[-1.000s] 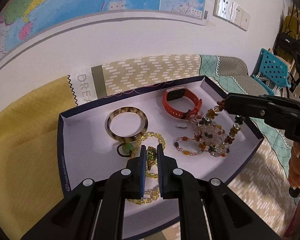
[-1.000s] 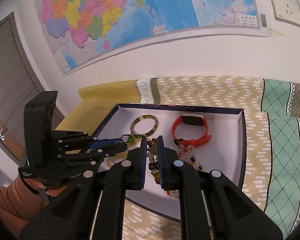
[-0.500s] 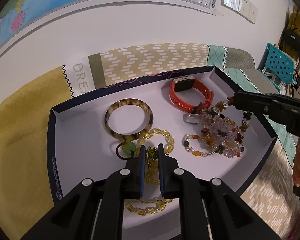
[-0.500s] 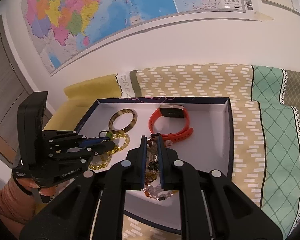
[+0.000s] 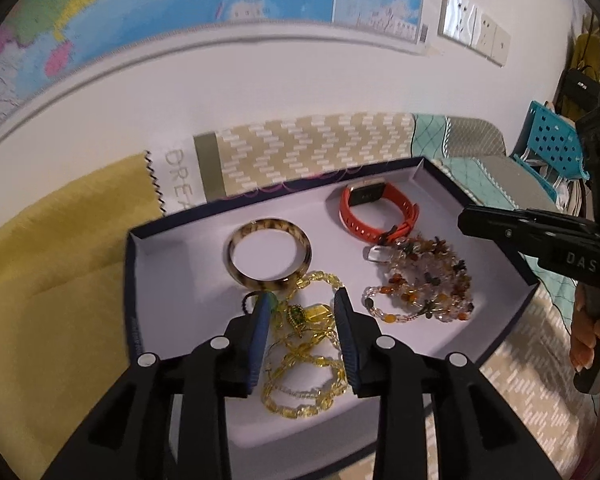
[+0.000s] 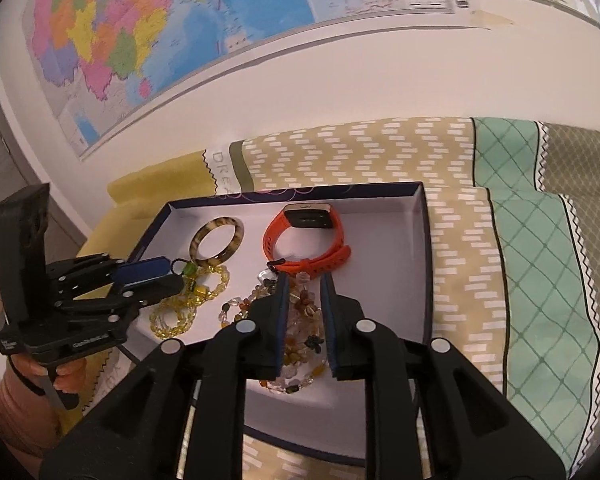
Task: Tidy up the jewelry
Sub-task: 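Open the left tool to release the pendant while the right tool releases the flower bracelet in the box, then grasp the maroon beaded bracelet on the bed with the right tool and lift it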
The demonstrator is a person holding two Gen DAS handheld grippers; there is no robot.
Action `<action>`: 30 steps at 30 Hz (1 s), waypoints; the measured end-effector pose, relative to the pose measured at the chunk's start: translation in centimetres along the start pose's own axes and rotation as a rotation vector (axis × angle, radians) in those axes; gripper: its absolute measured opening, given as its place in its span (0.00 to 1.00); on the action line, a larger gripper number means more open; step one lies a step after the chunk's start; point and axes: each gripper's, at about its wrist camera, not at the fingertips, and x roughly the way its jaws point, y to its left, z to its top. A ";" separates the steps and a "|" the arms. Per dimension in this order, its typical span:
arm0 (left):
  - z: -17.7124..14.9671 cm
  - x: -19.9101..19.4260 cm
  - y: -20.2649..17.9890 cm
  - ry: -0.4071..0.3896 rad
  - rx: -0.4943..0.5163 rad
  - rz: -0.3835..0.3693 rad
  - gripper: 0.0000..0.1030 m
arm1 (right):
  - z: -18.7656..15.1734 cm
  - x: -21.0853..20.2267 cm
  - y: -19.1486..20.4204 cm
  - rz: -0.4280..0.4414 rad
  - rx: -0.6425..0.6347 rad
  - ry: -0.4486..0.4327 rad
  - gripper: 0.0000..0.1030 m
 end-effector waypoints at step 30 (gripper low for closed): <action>-12.5 -9.2 2.5 -0.025 -0.108 -0.072 0.42 | -10.5 1.7 15.2 0.231 -0.340 0.224 0.27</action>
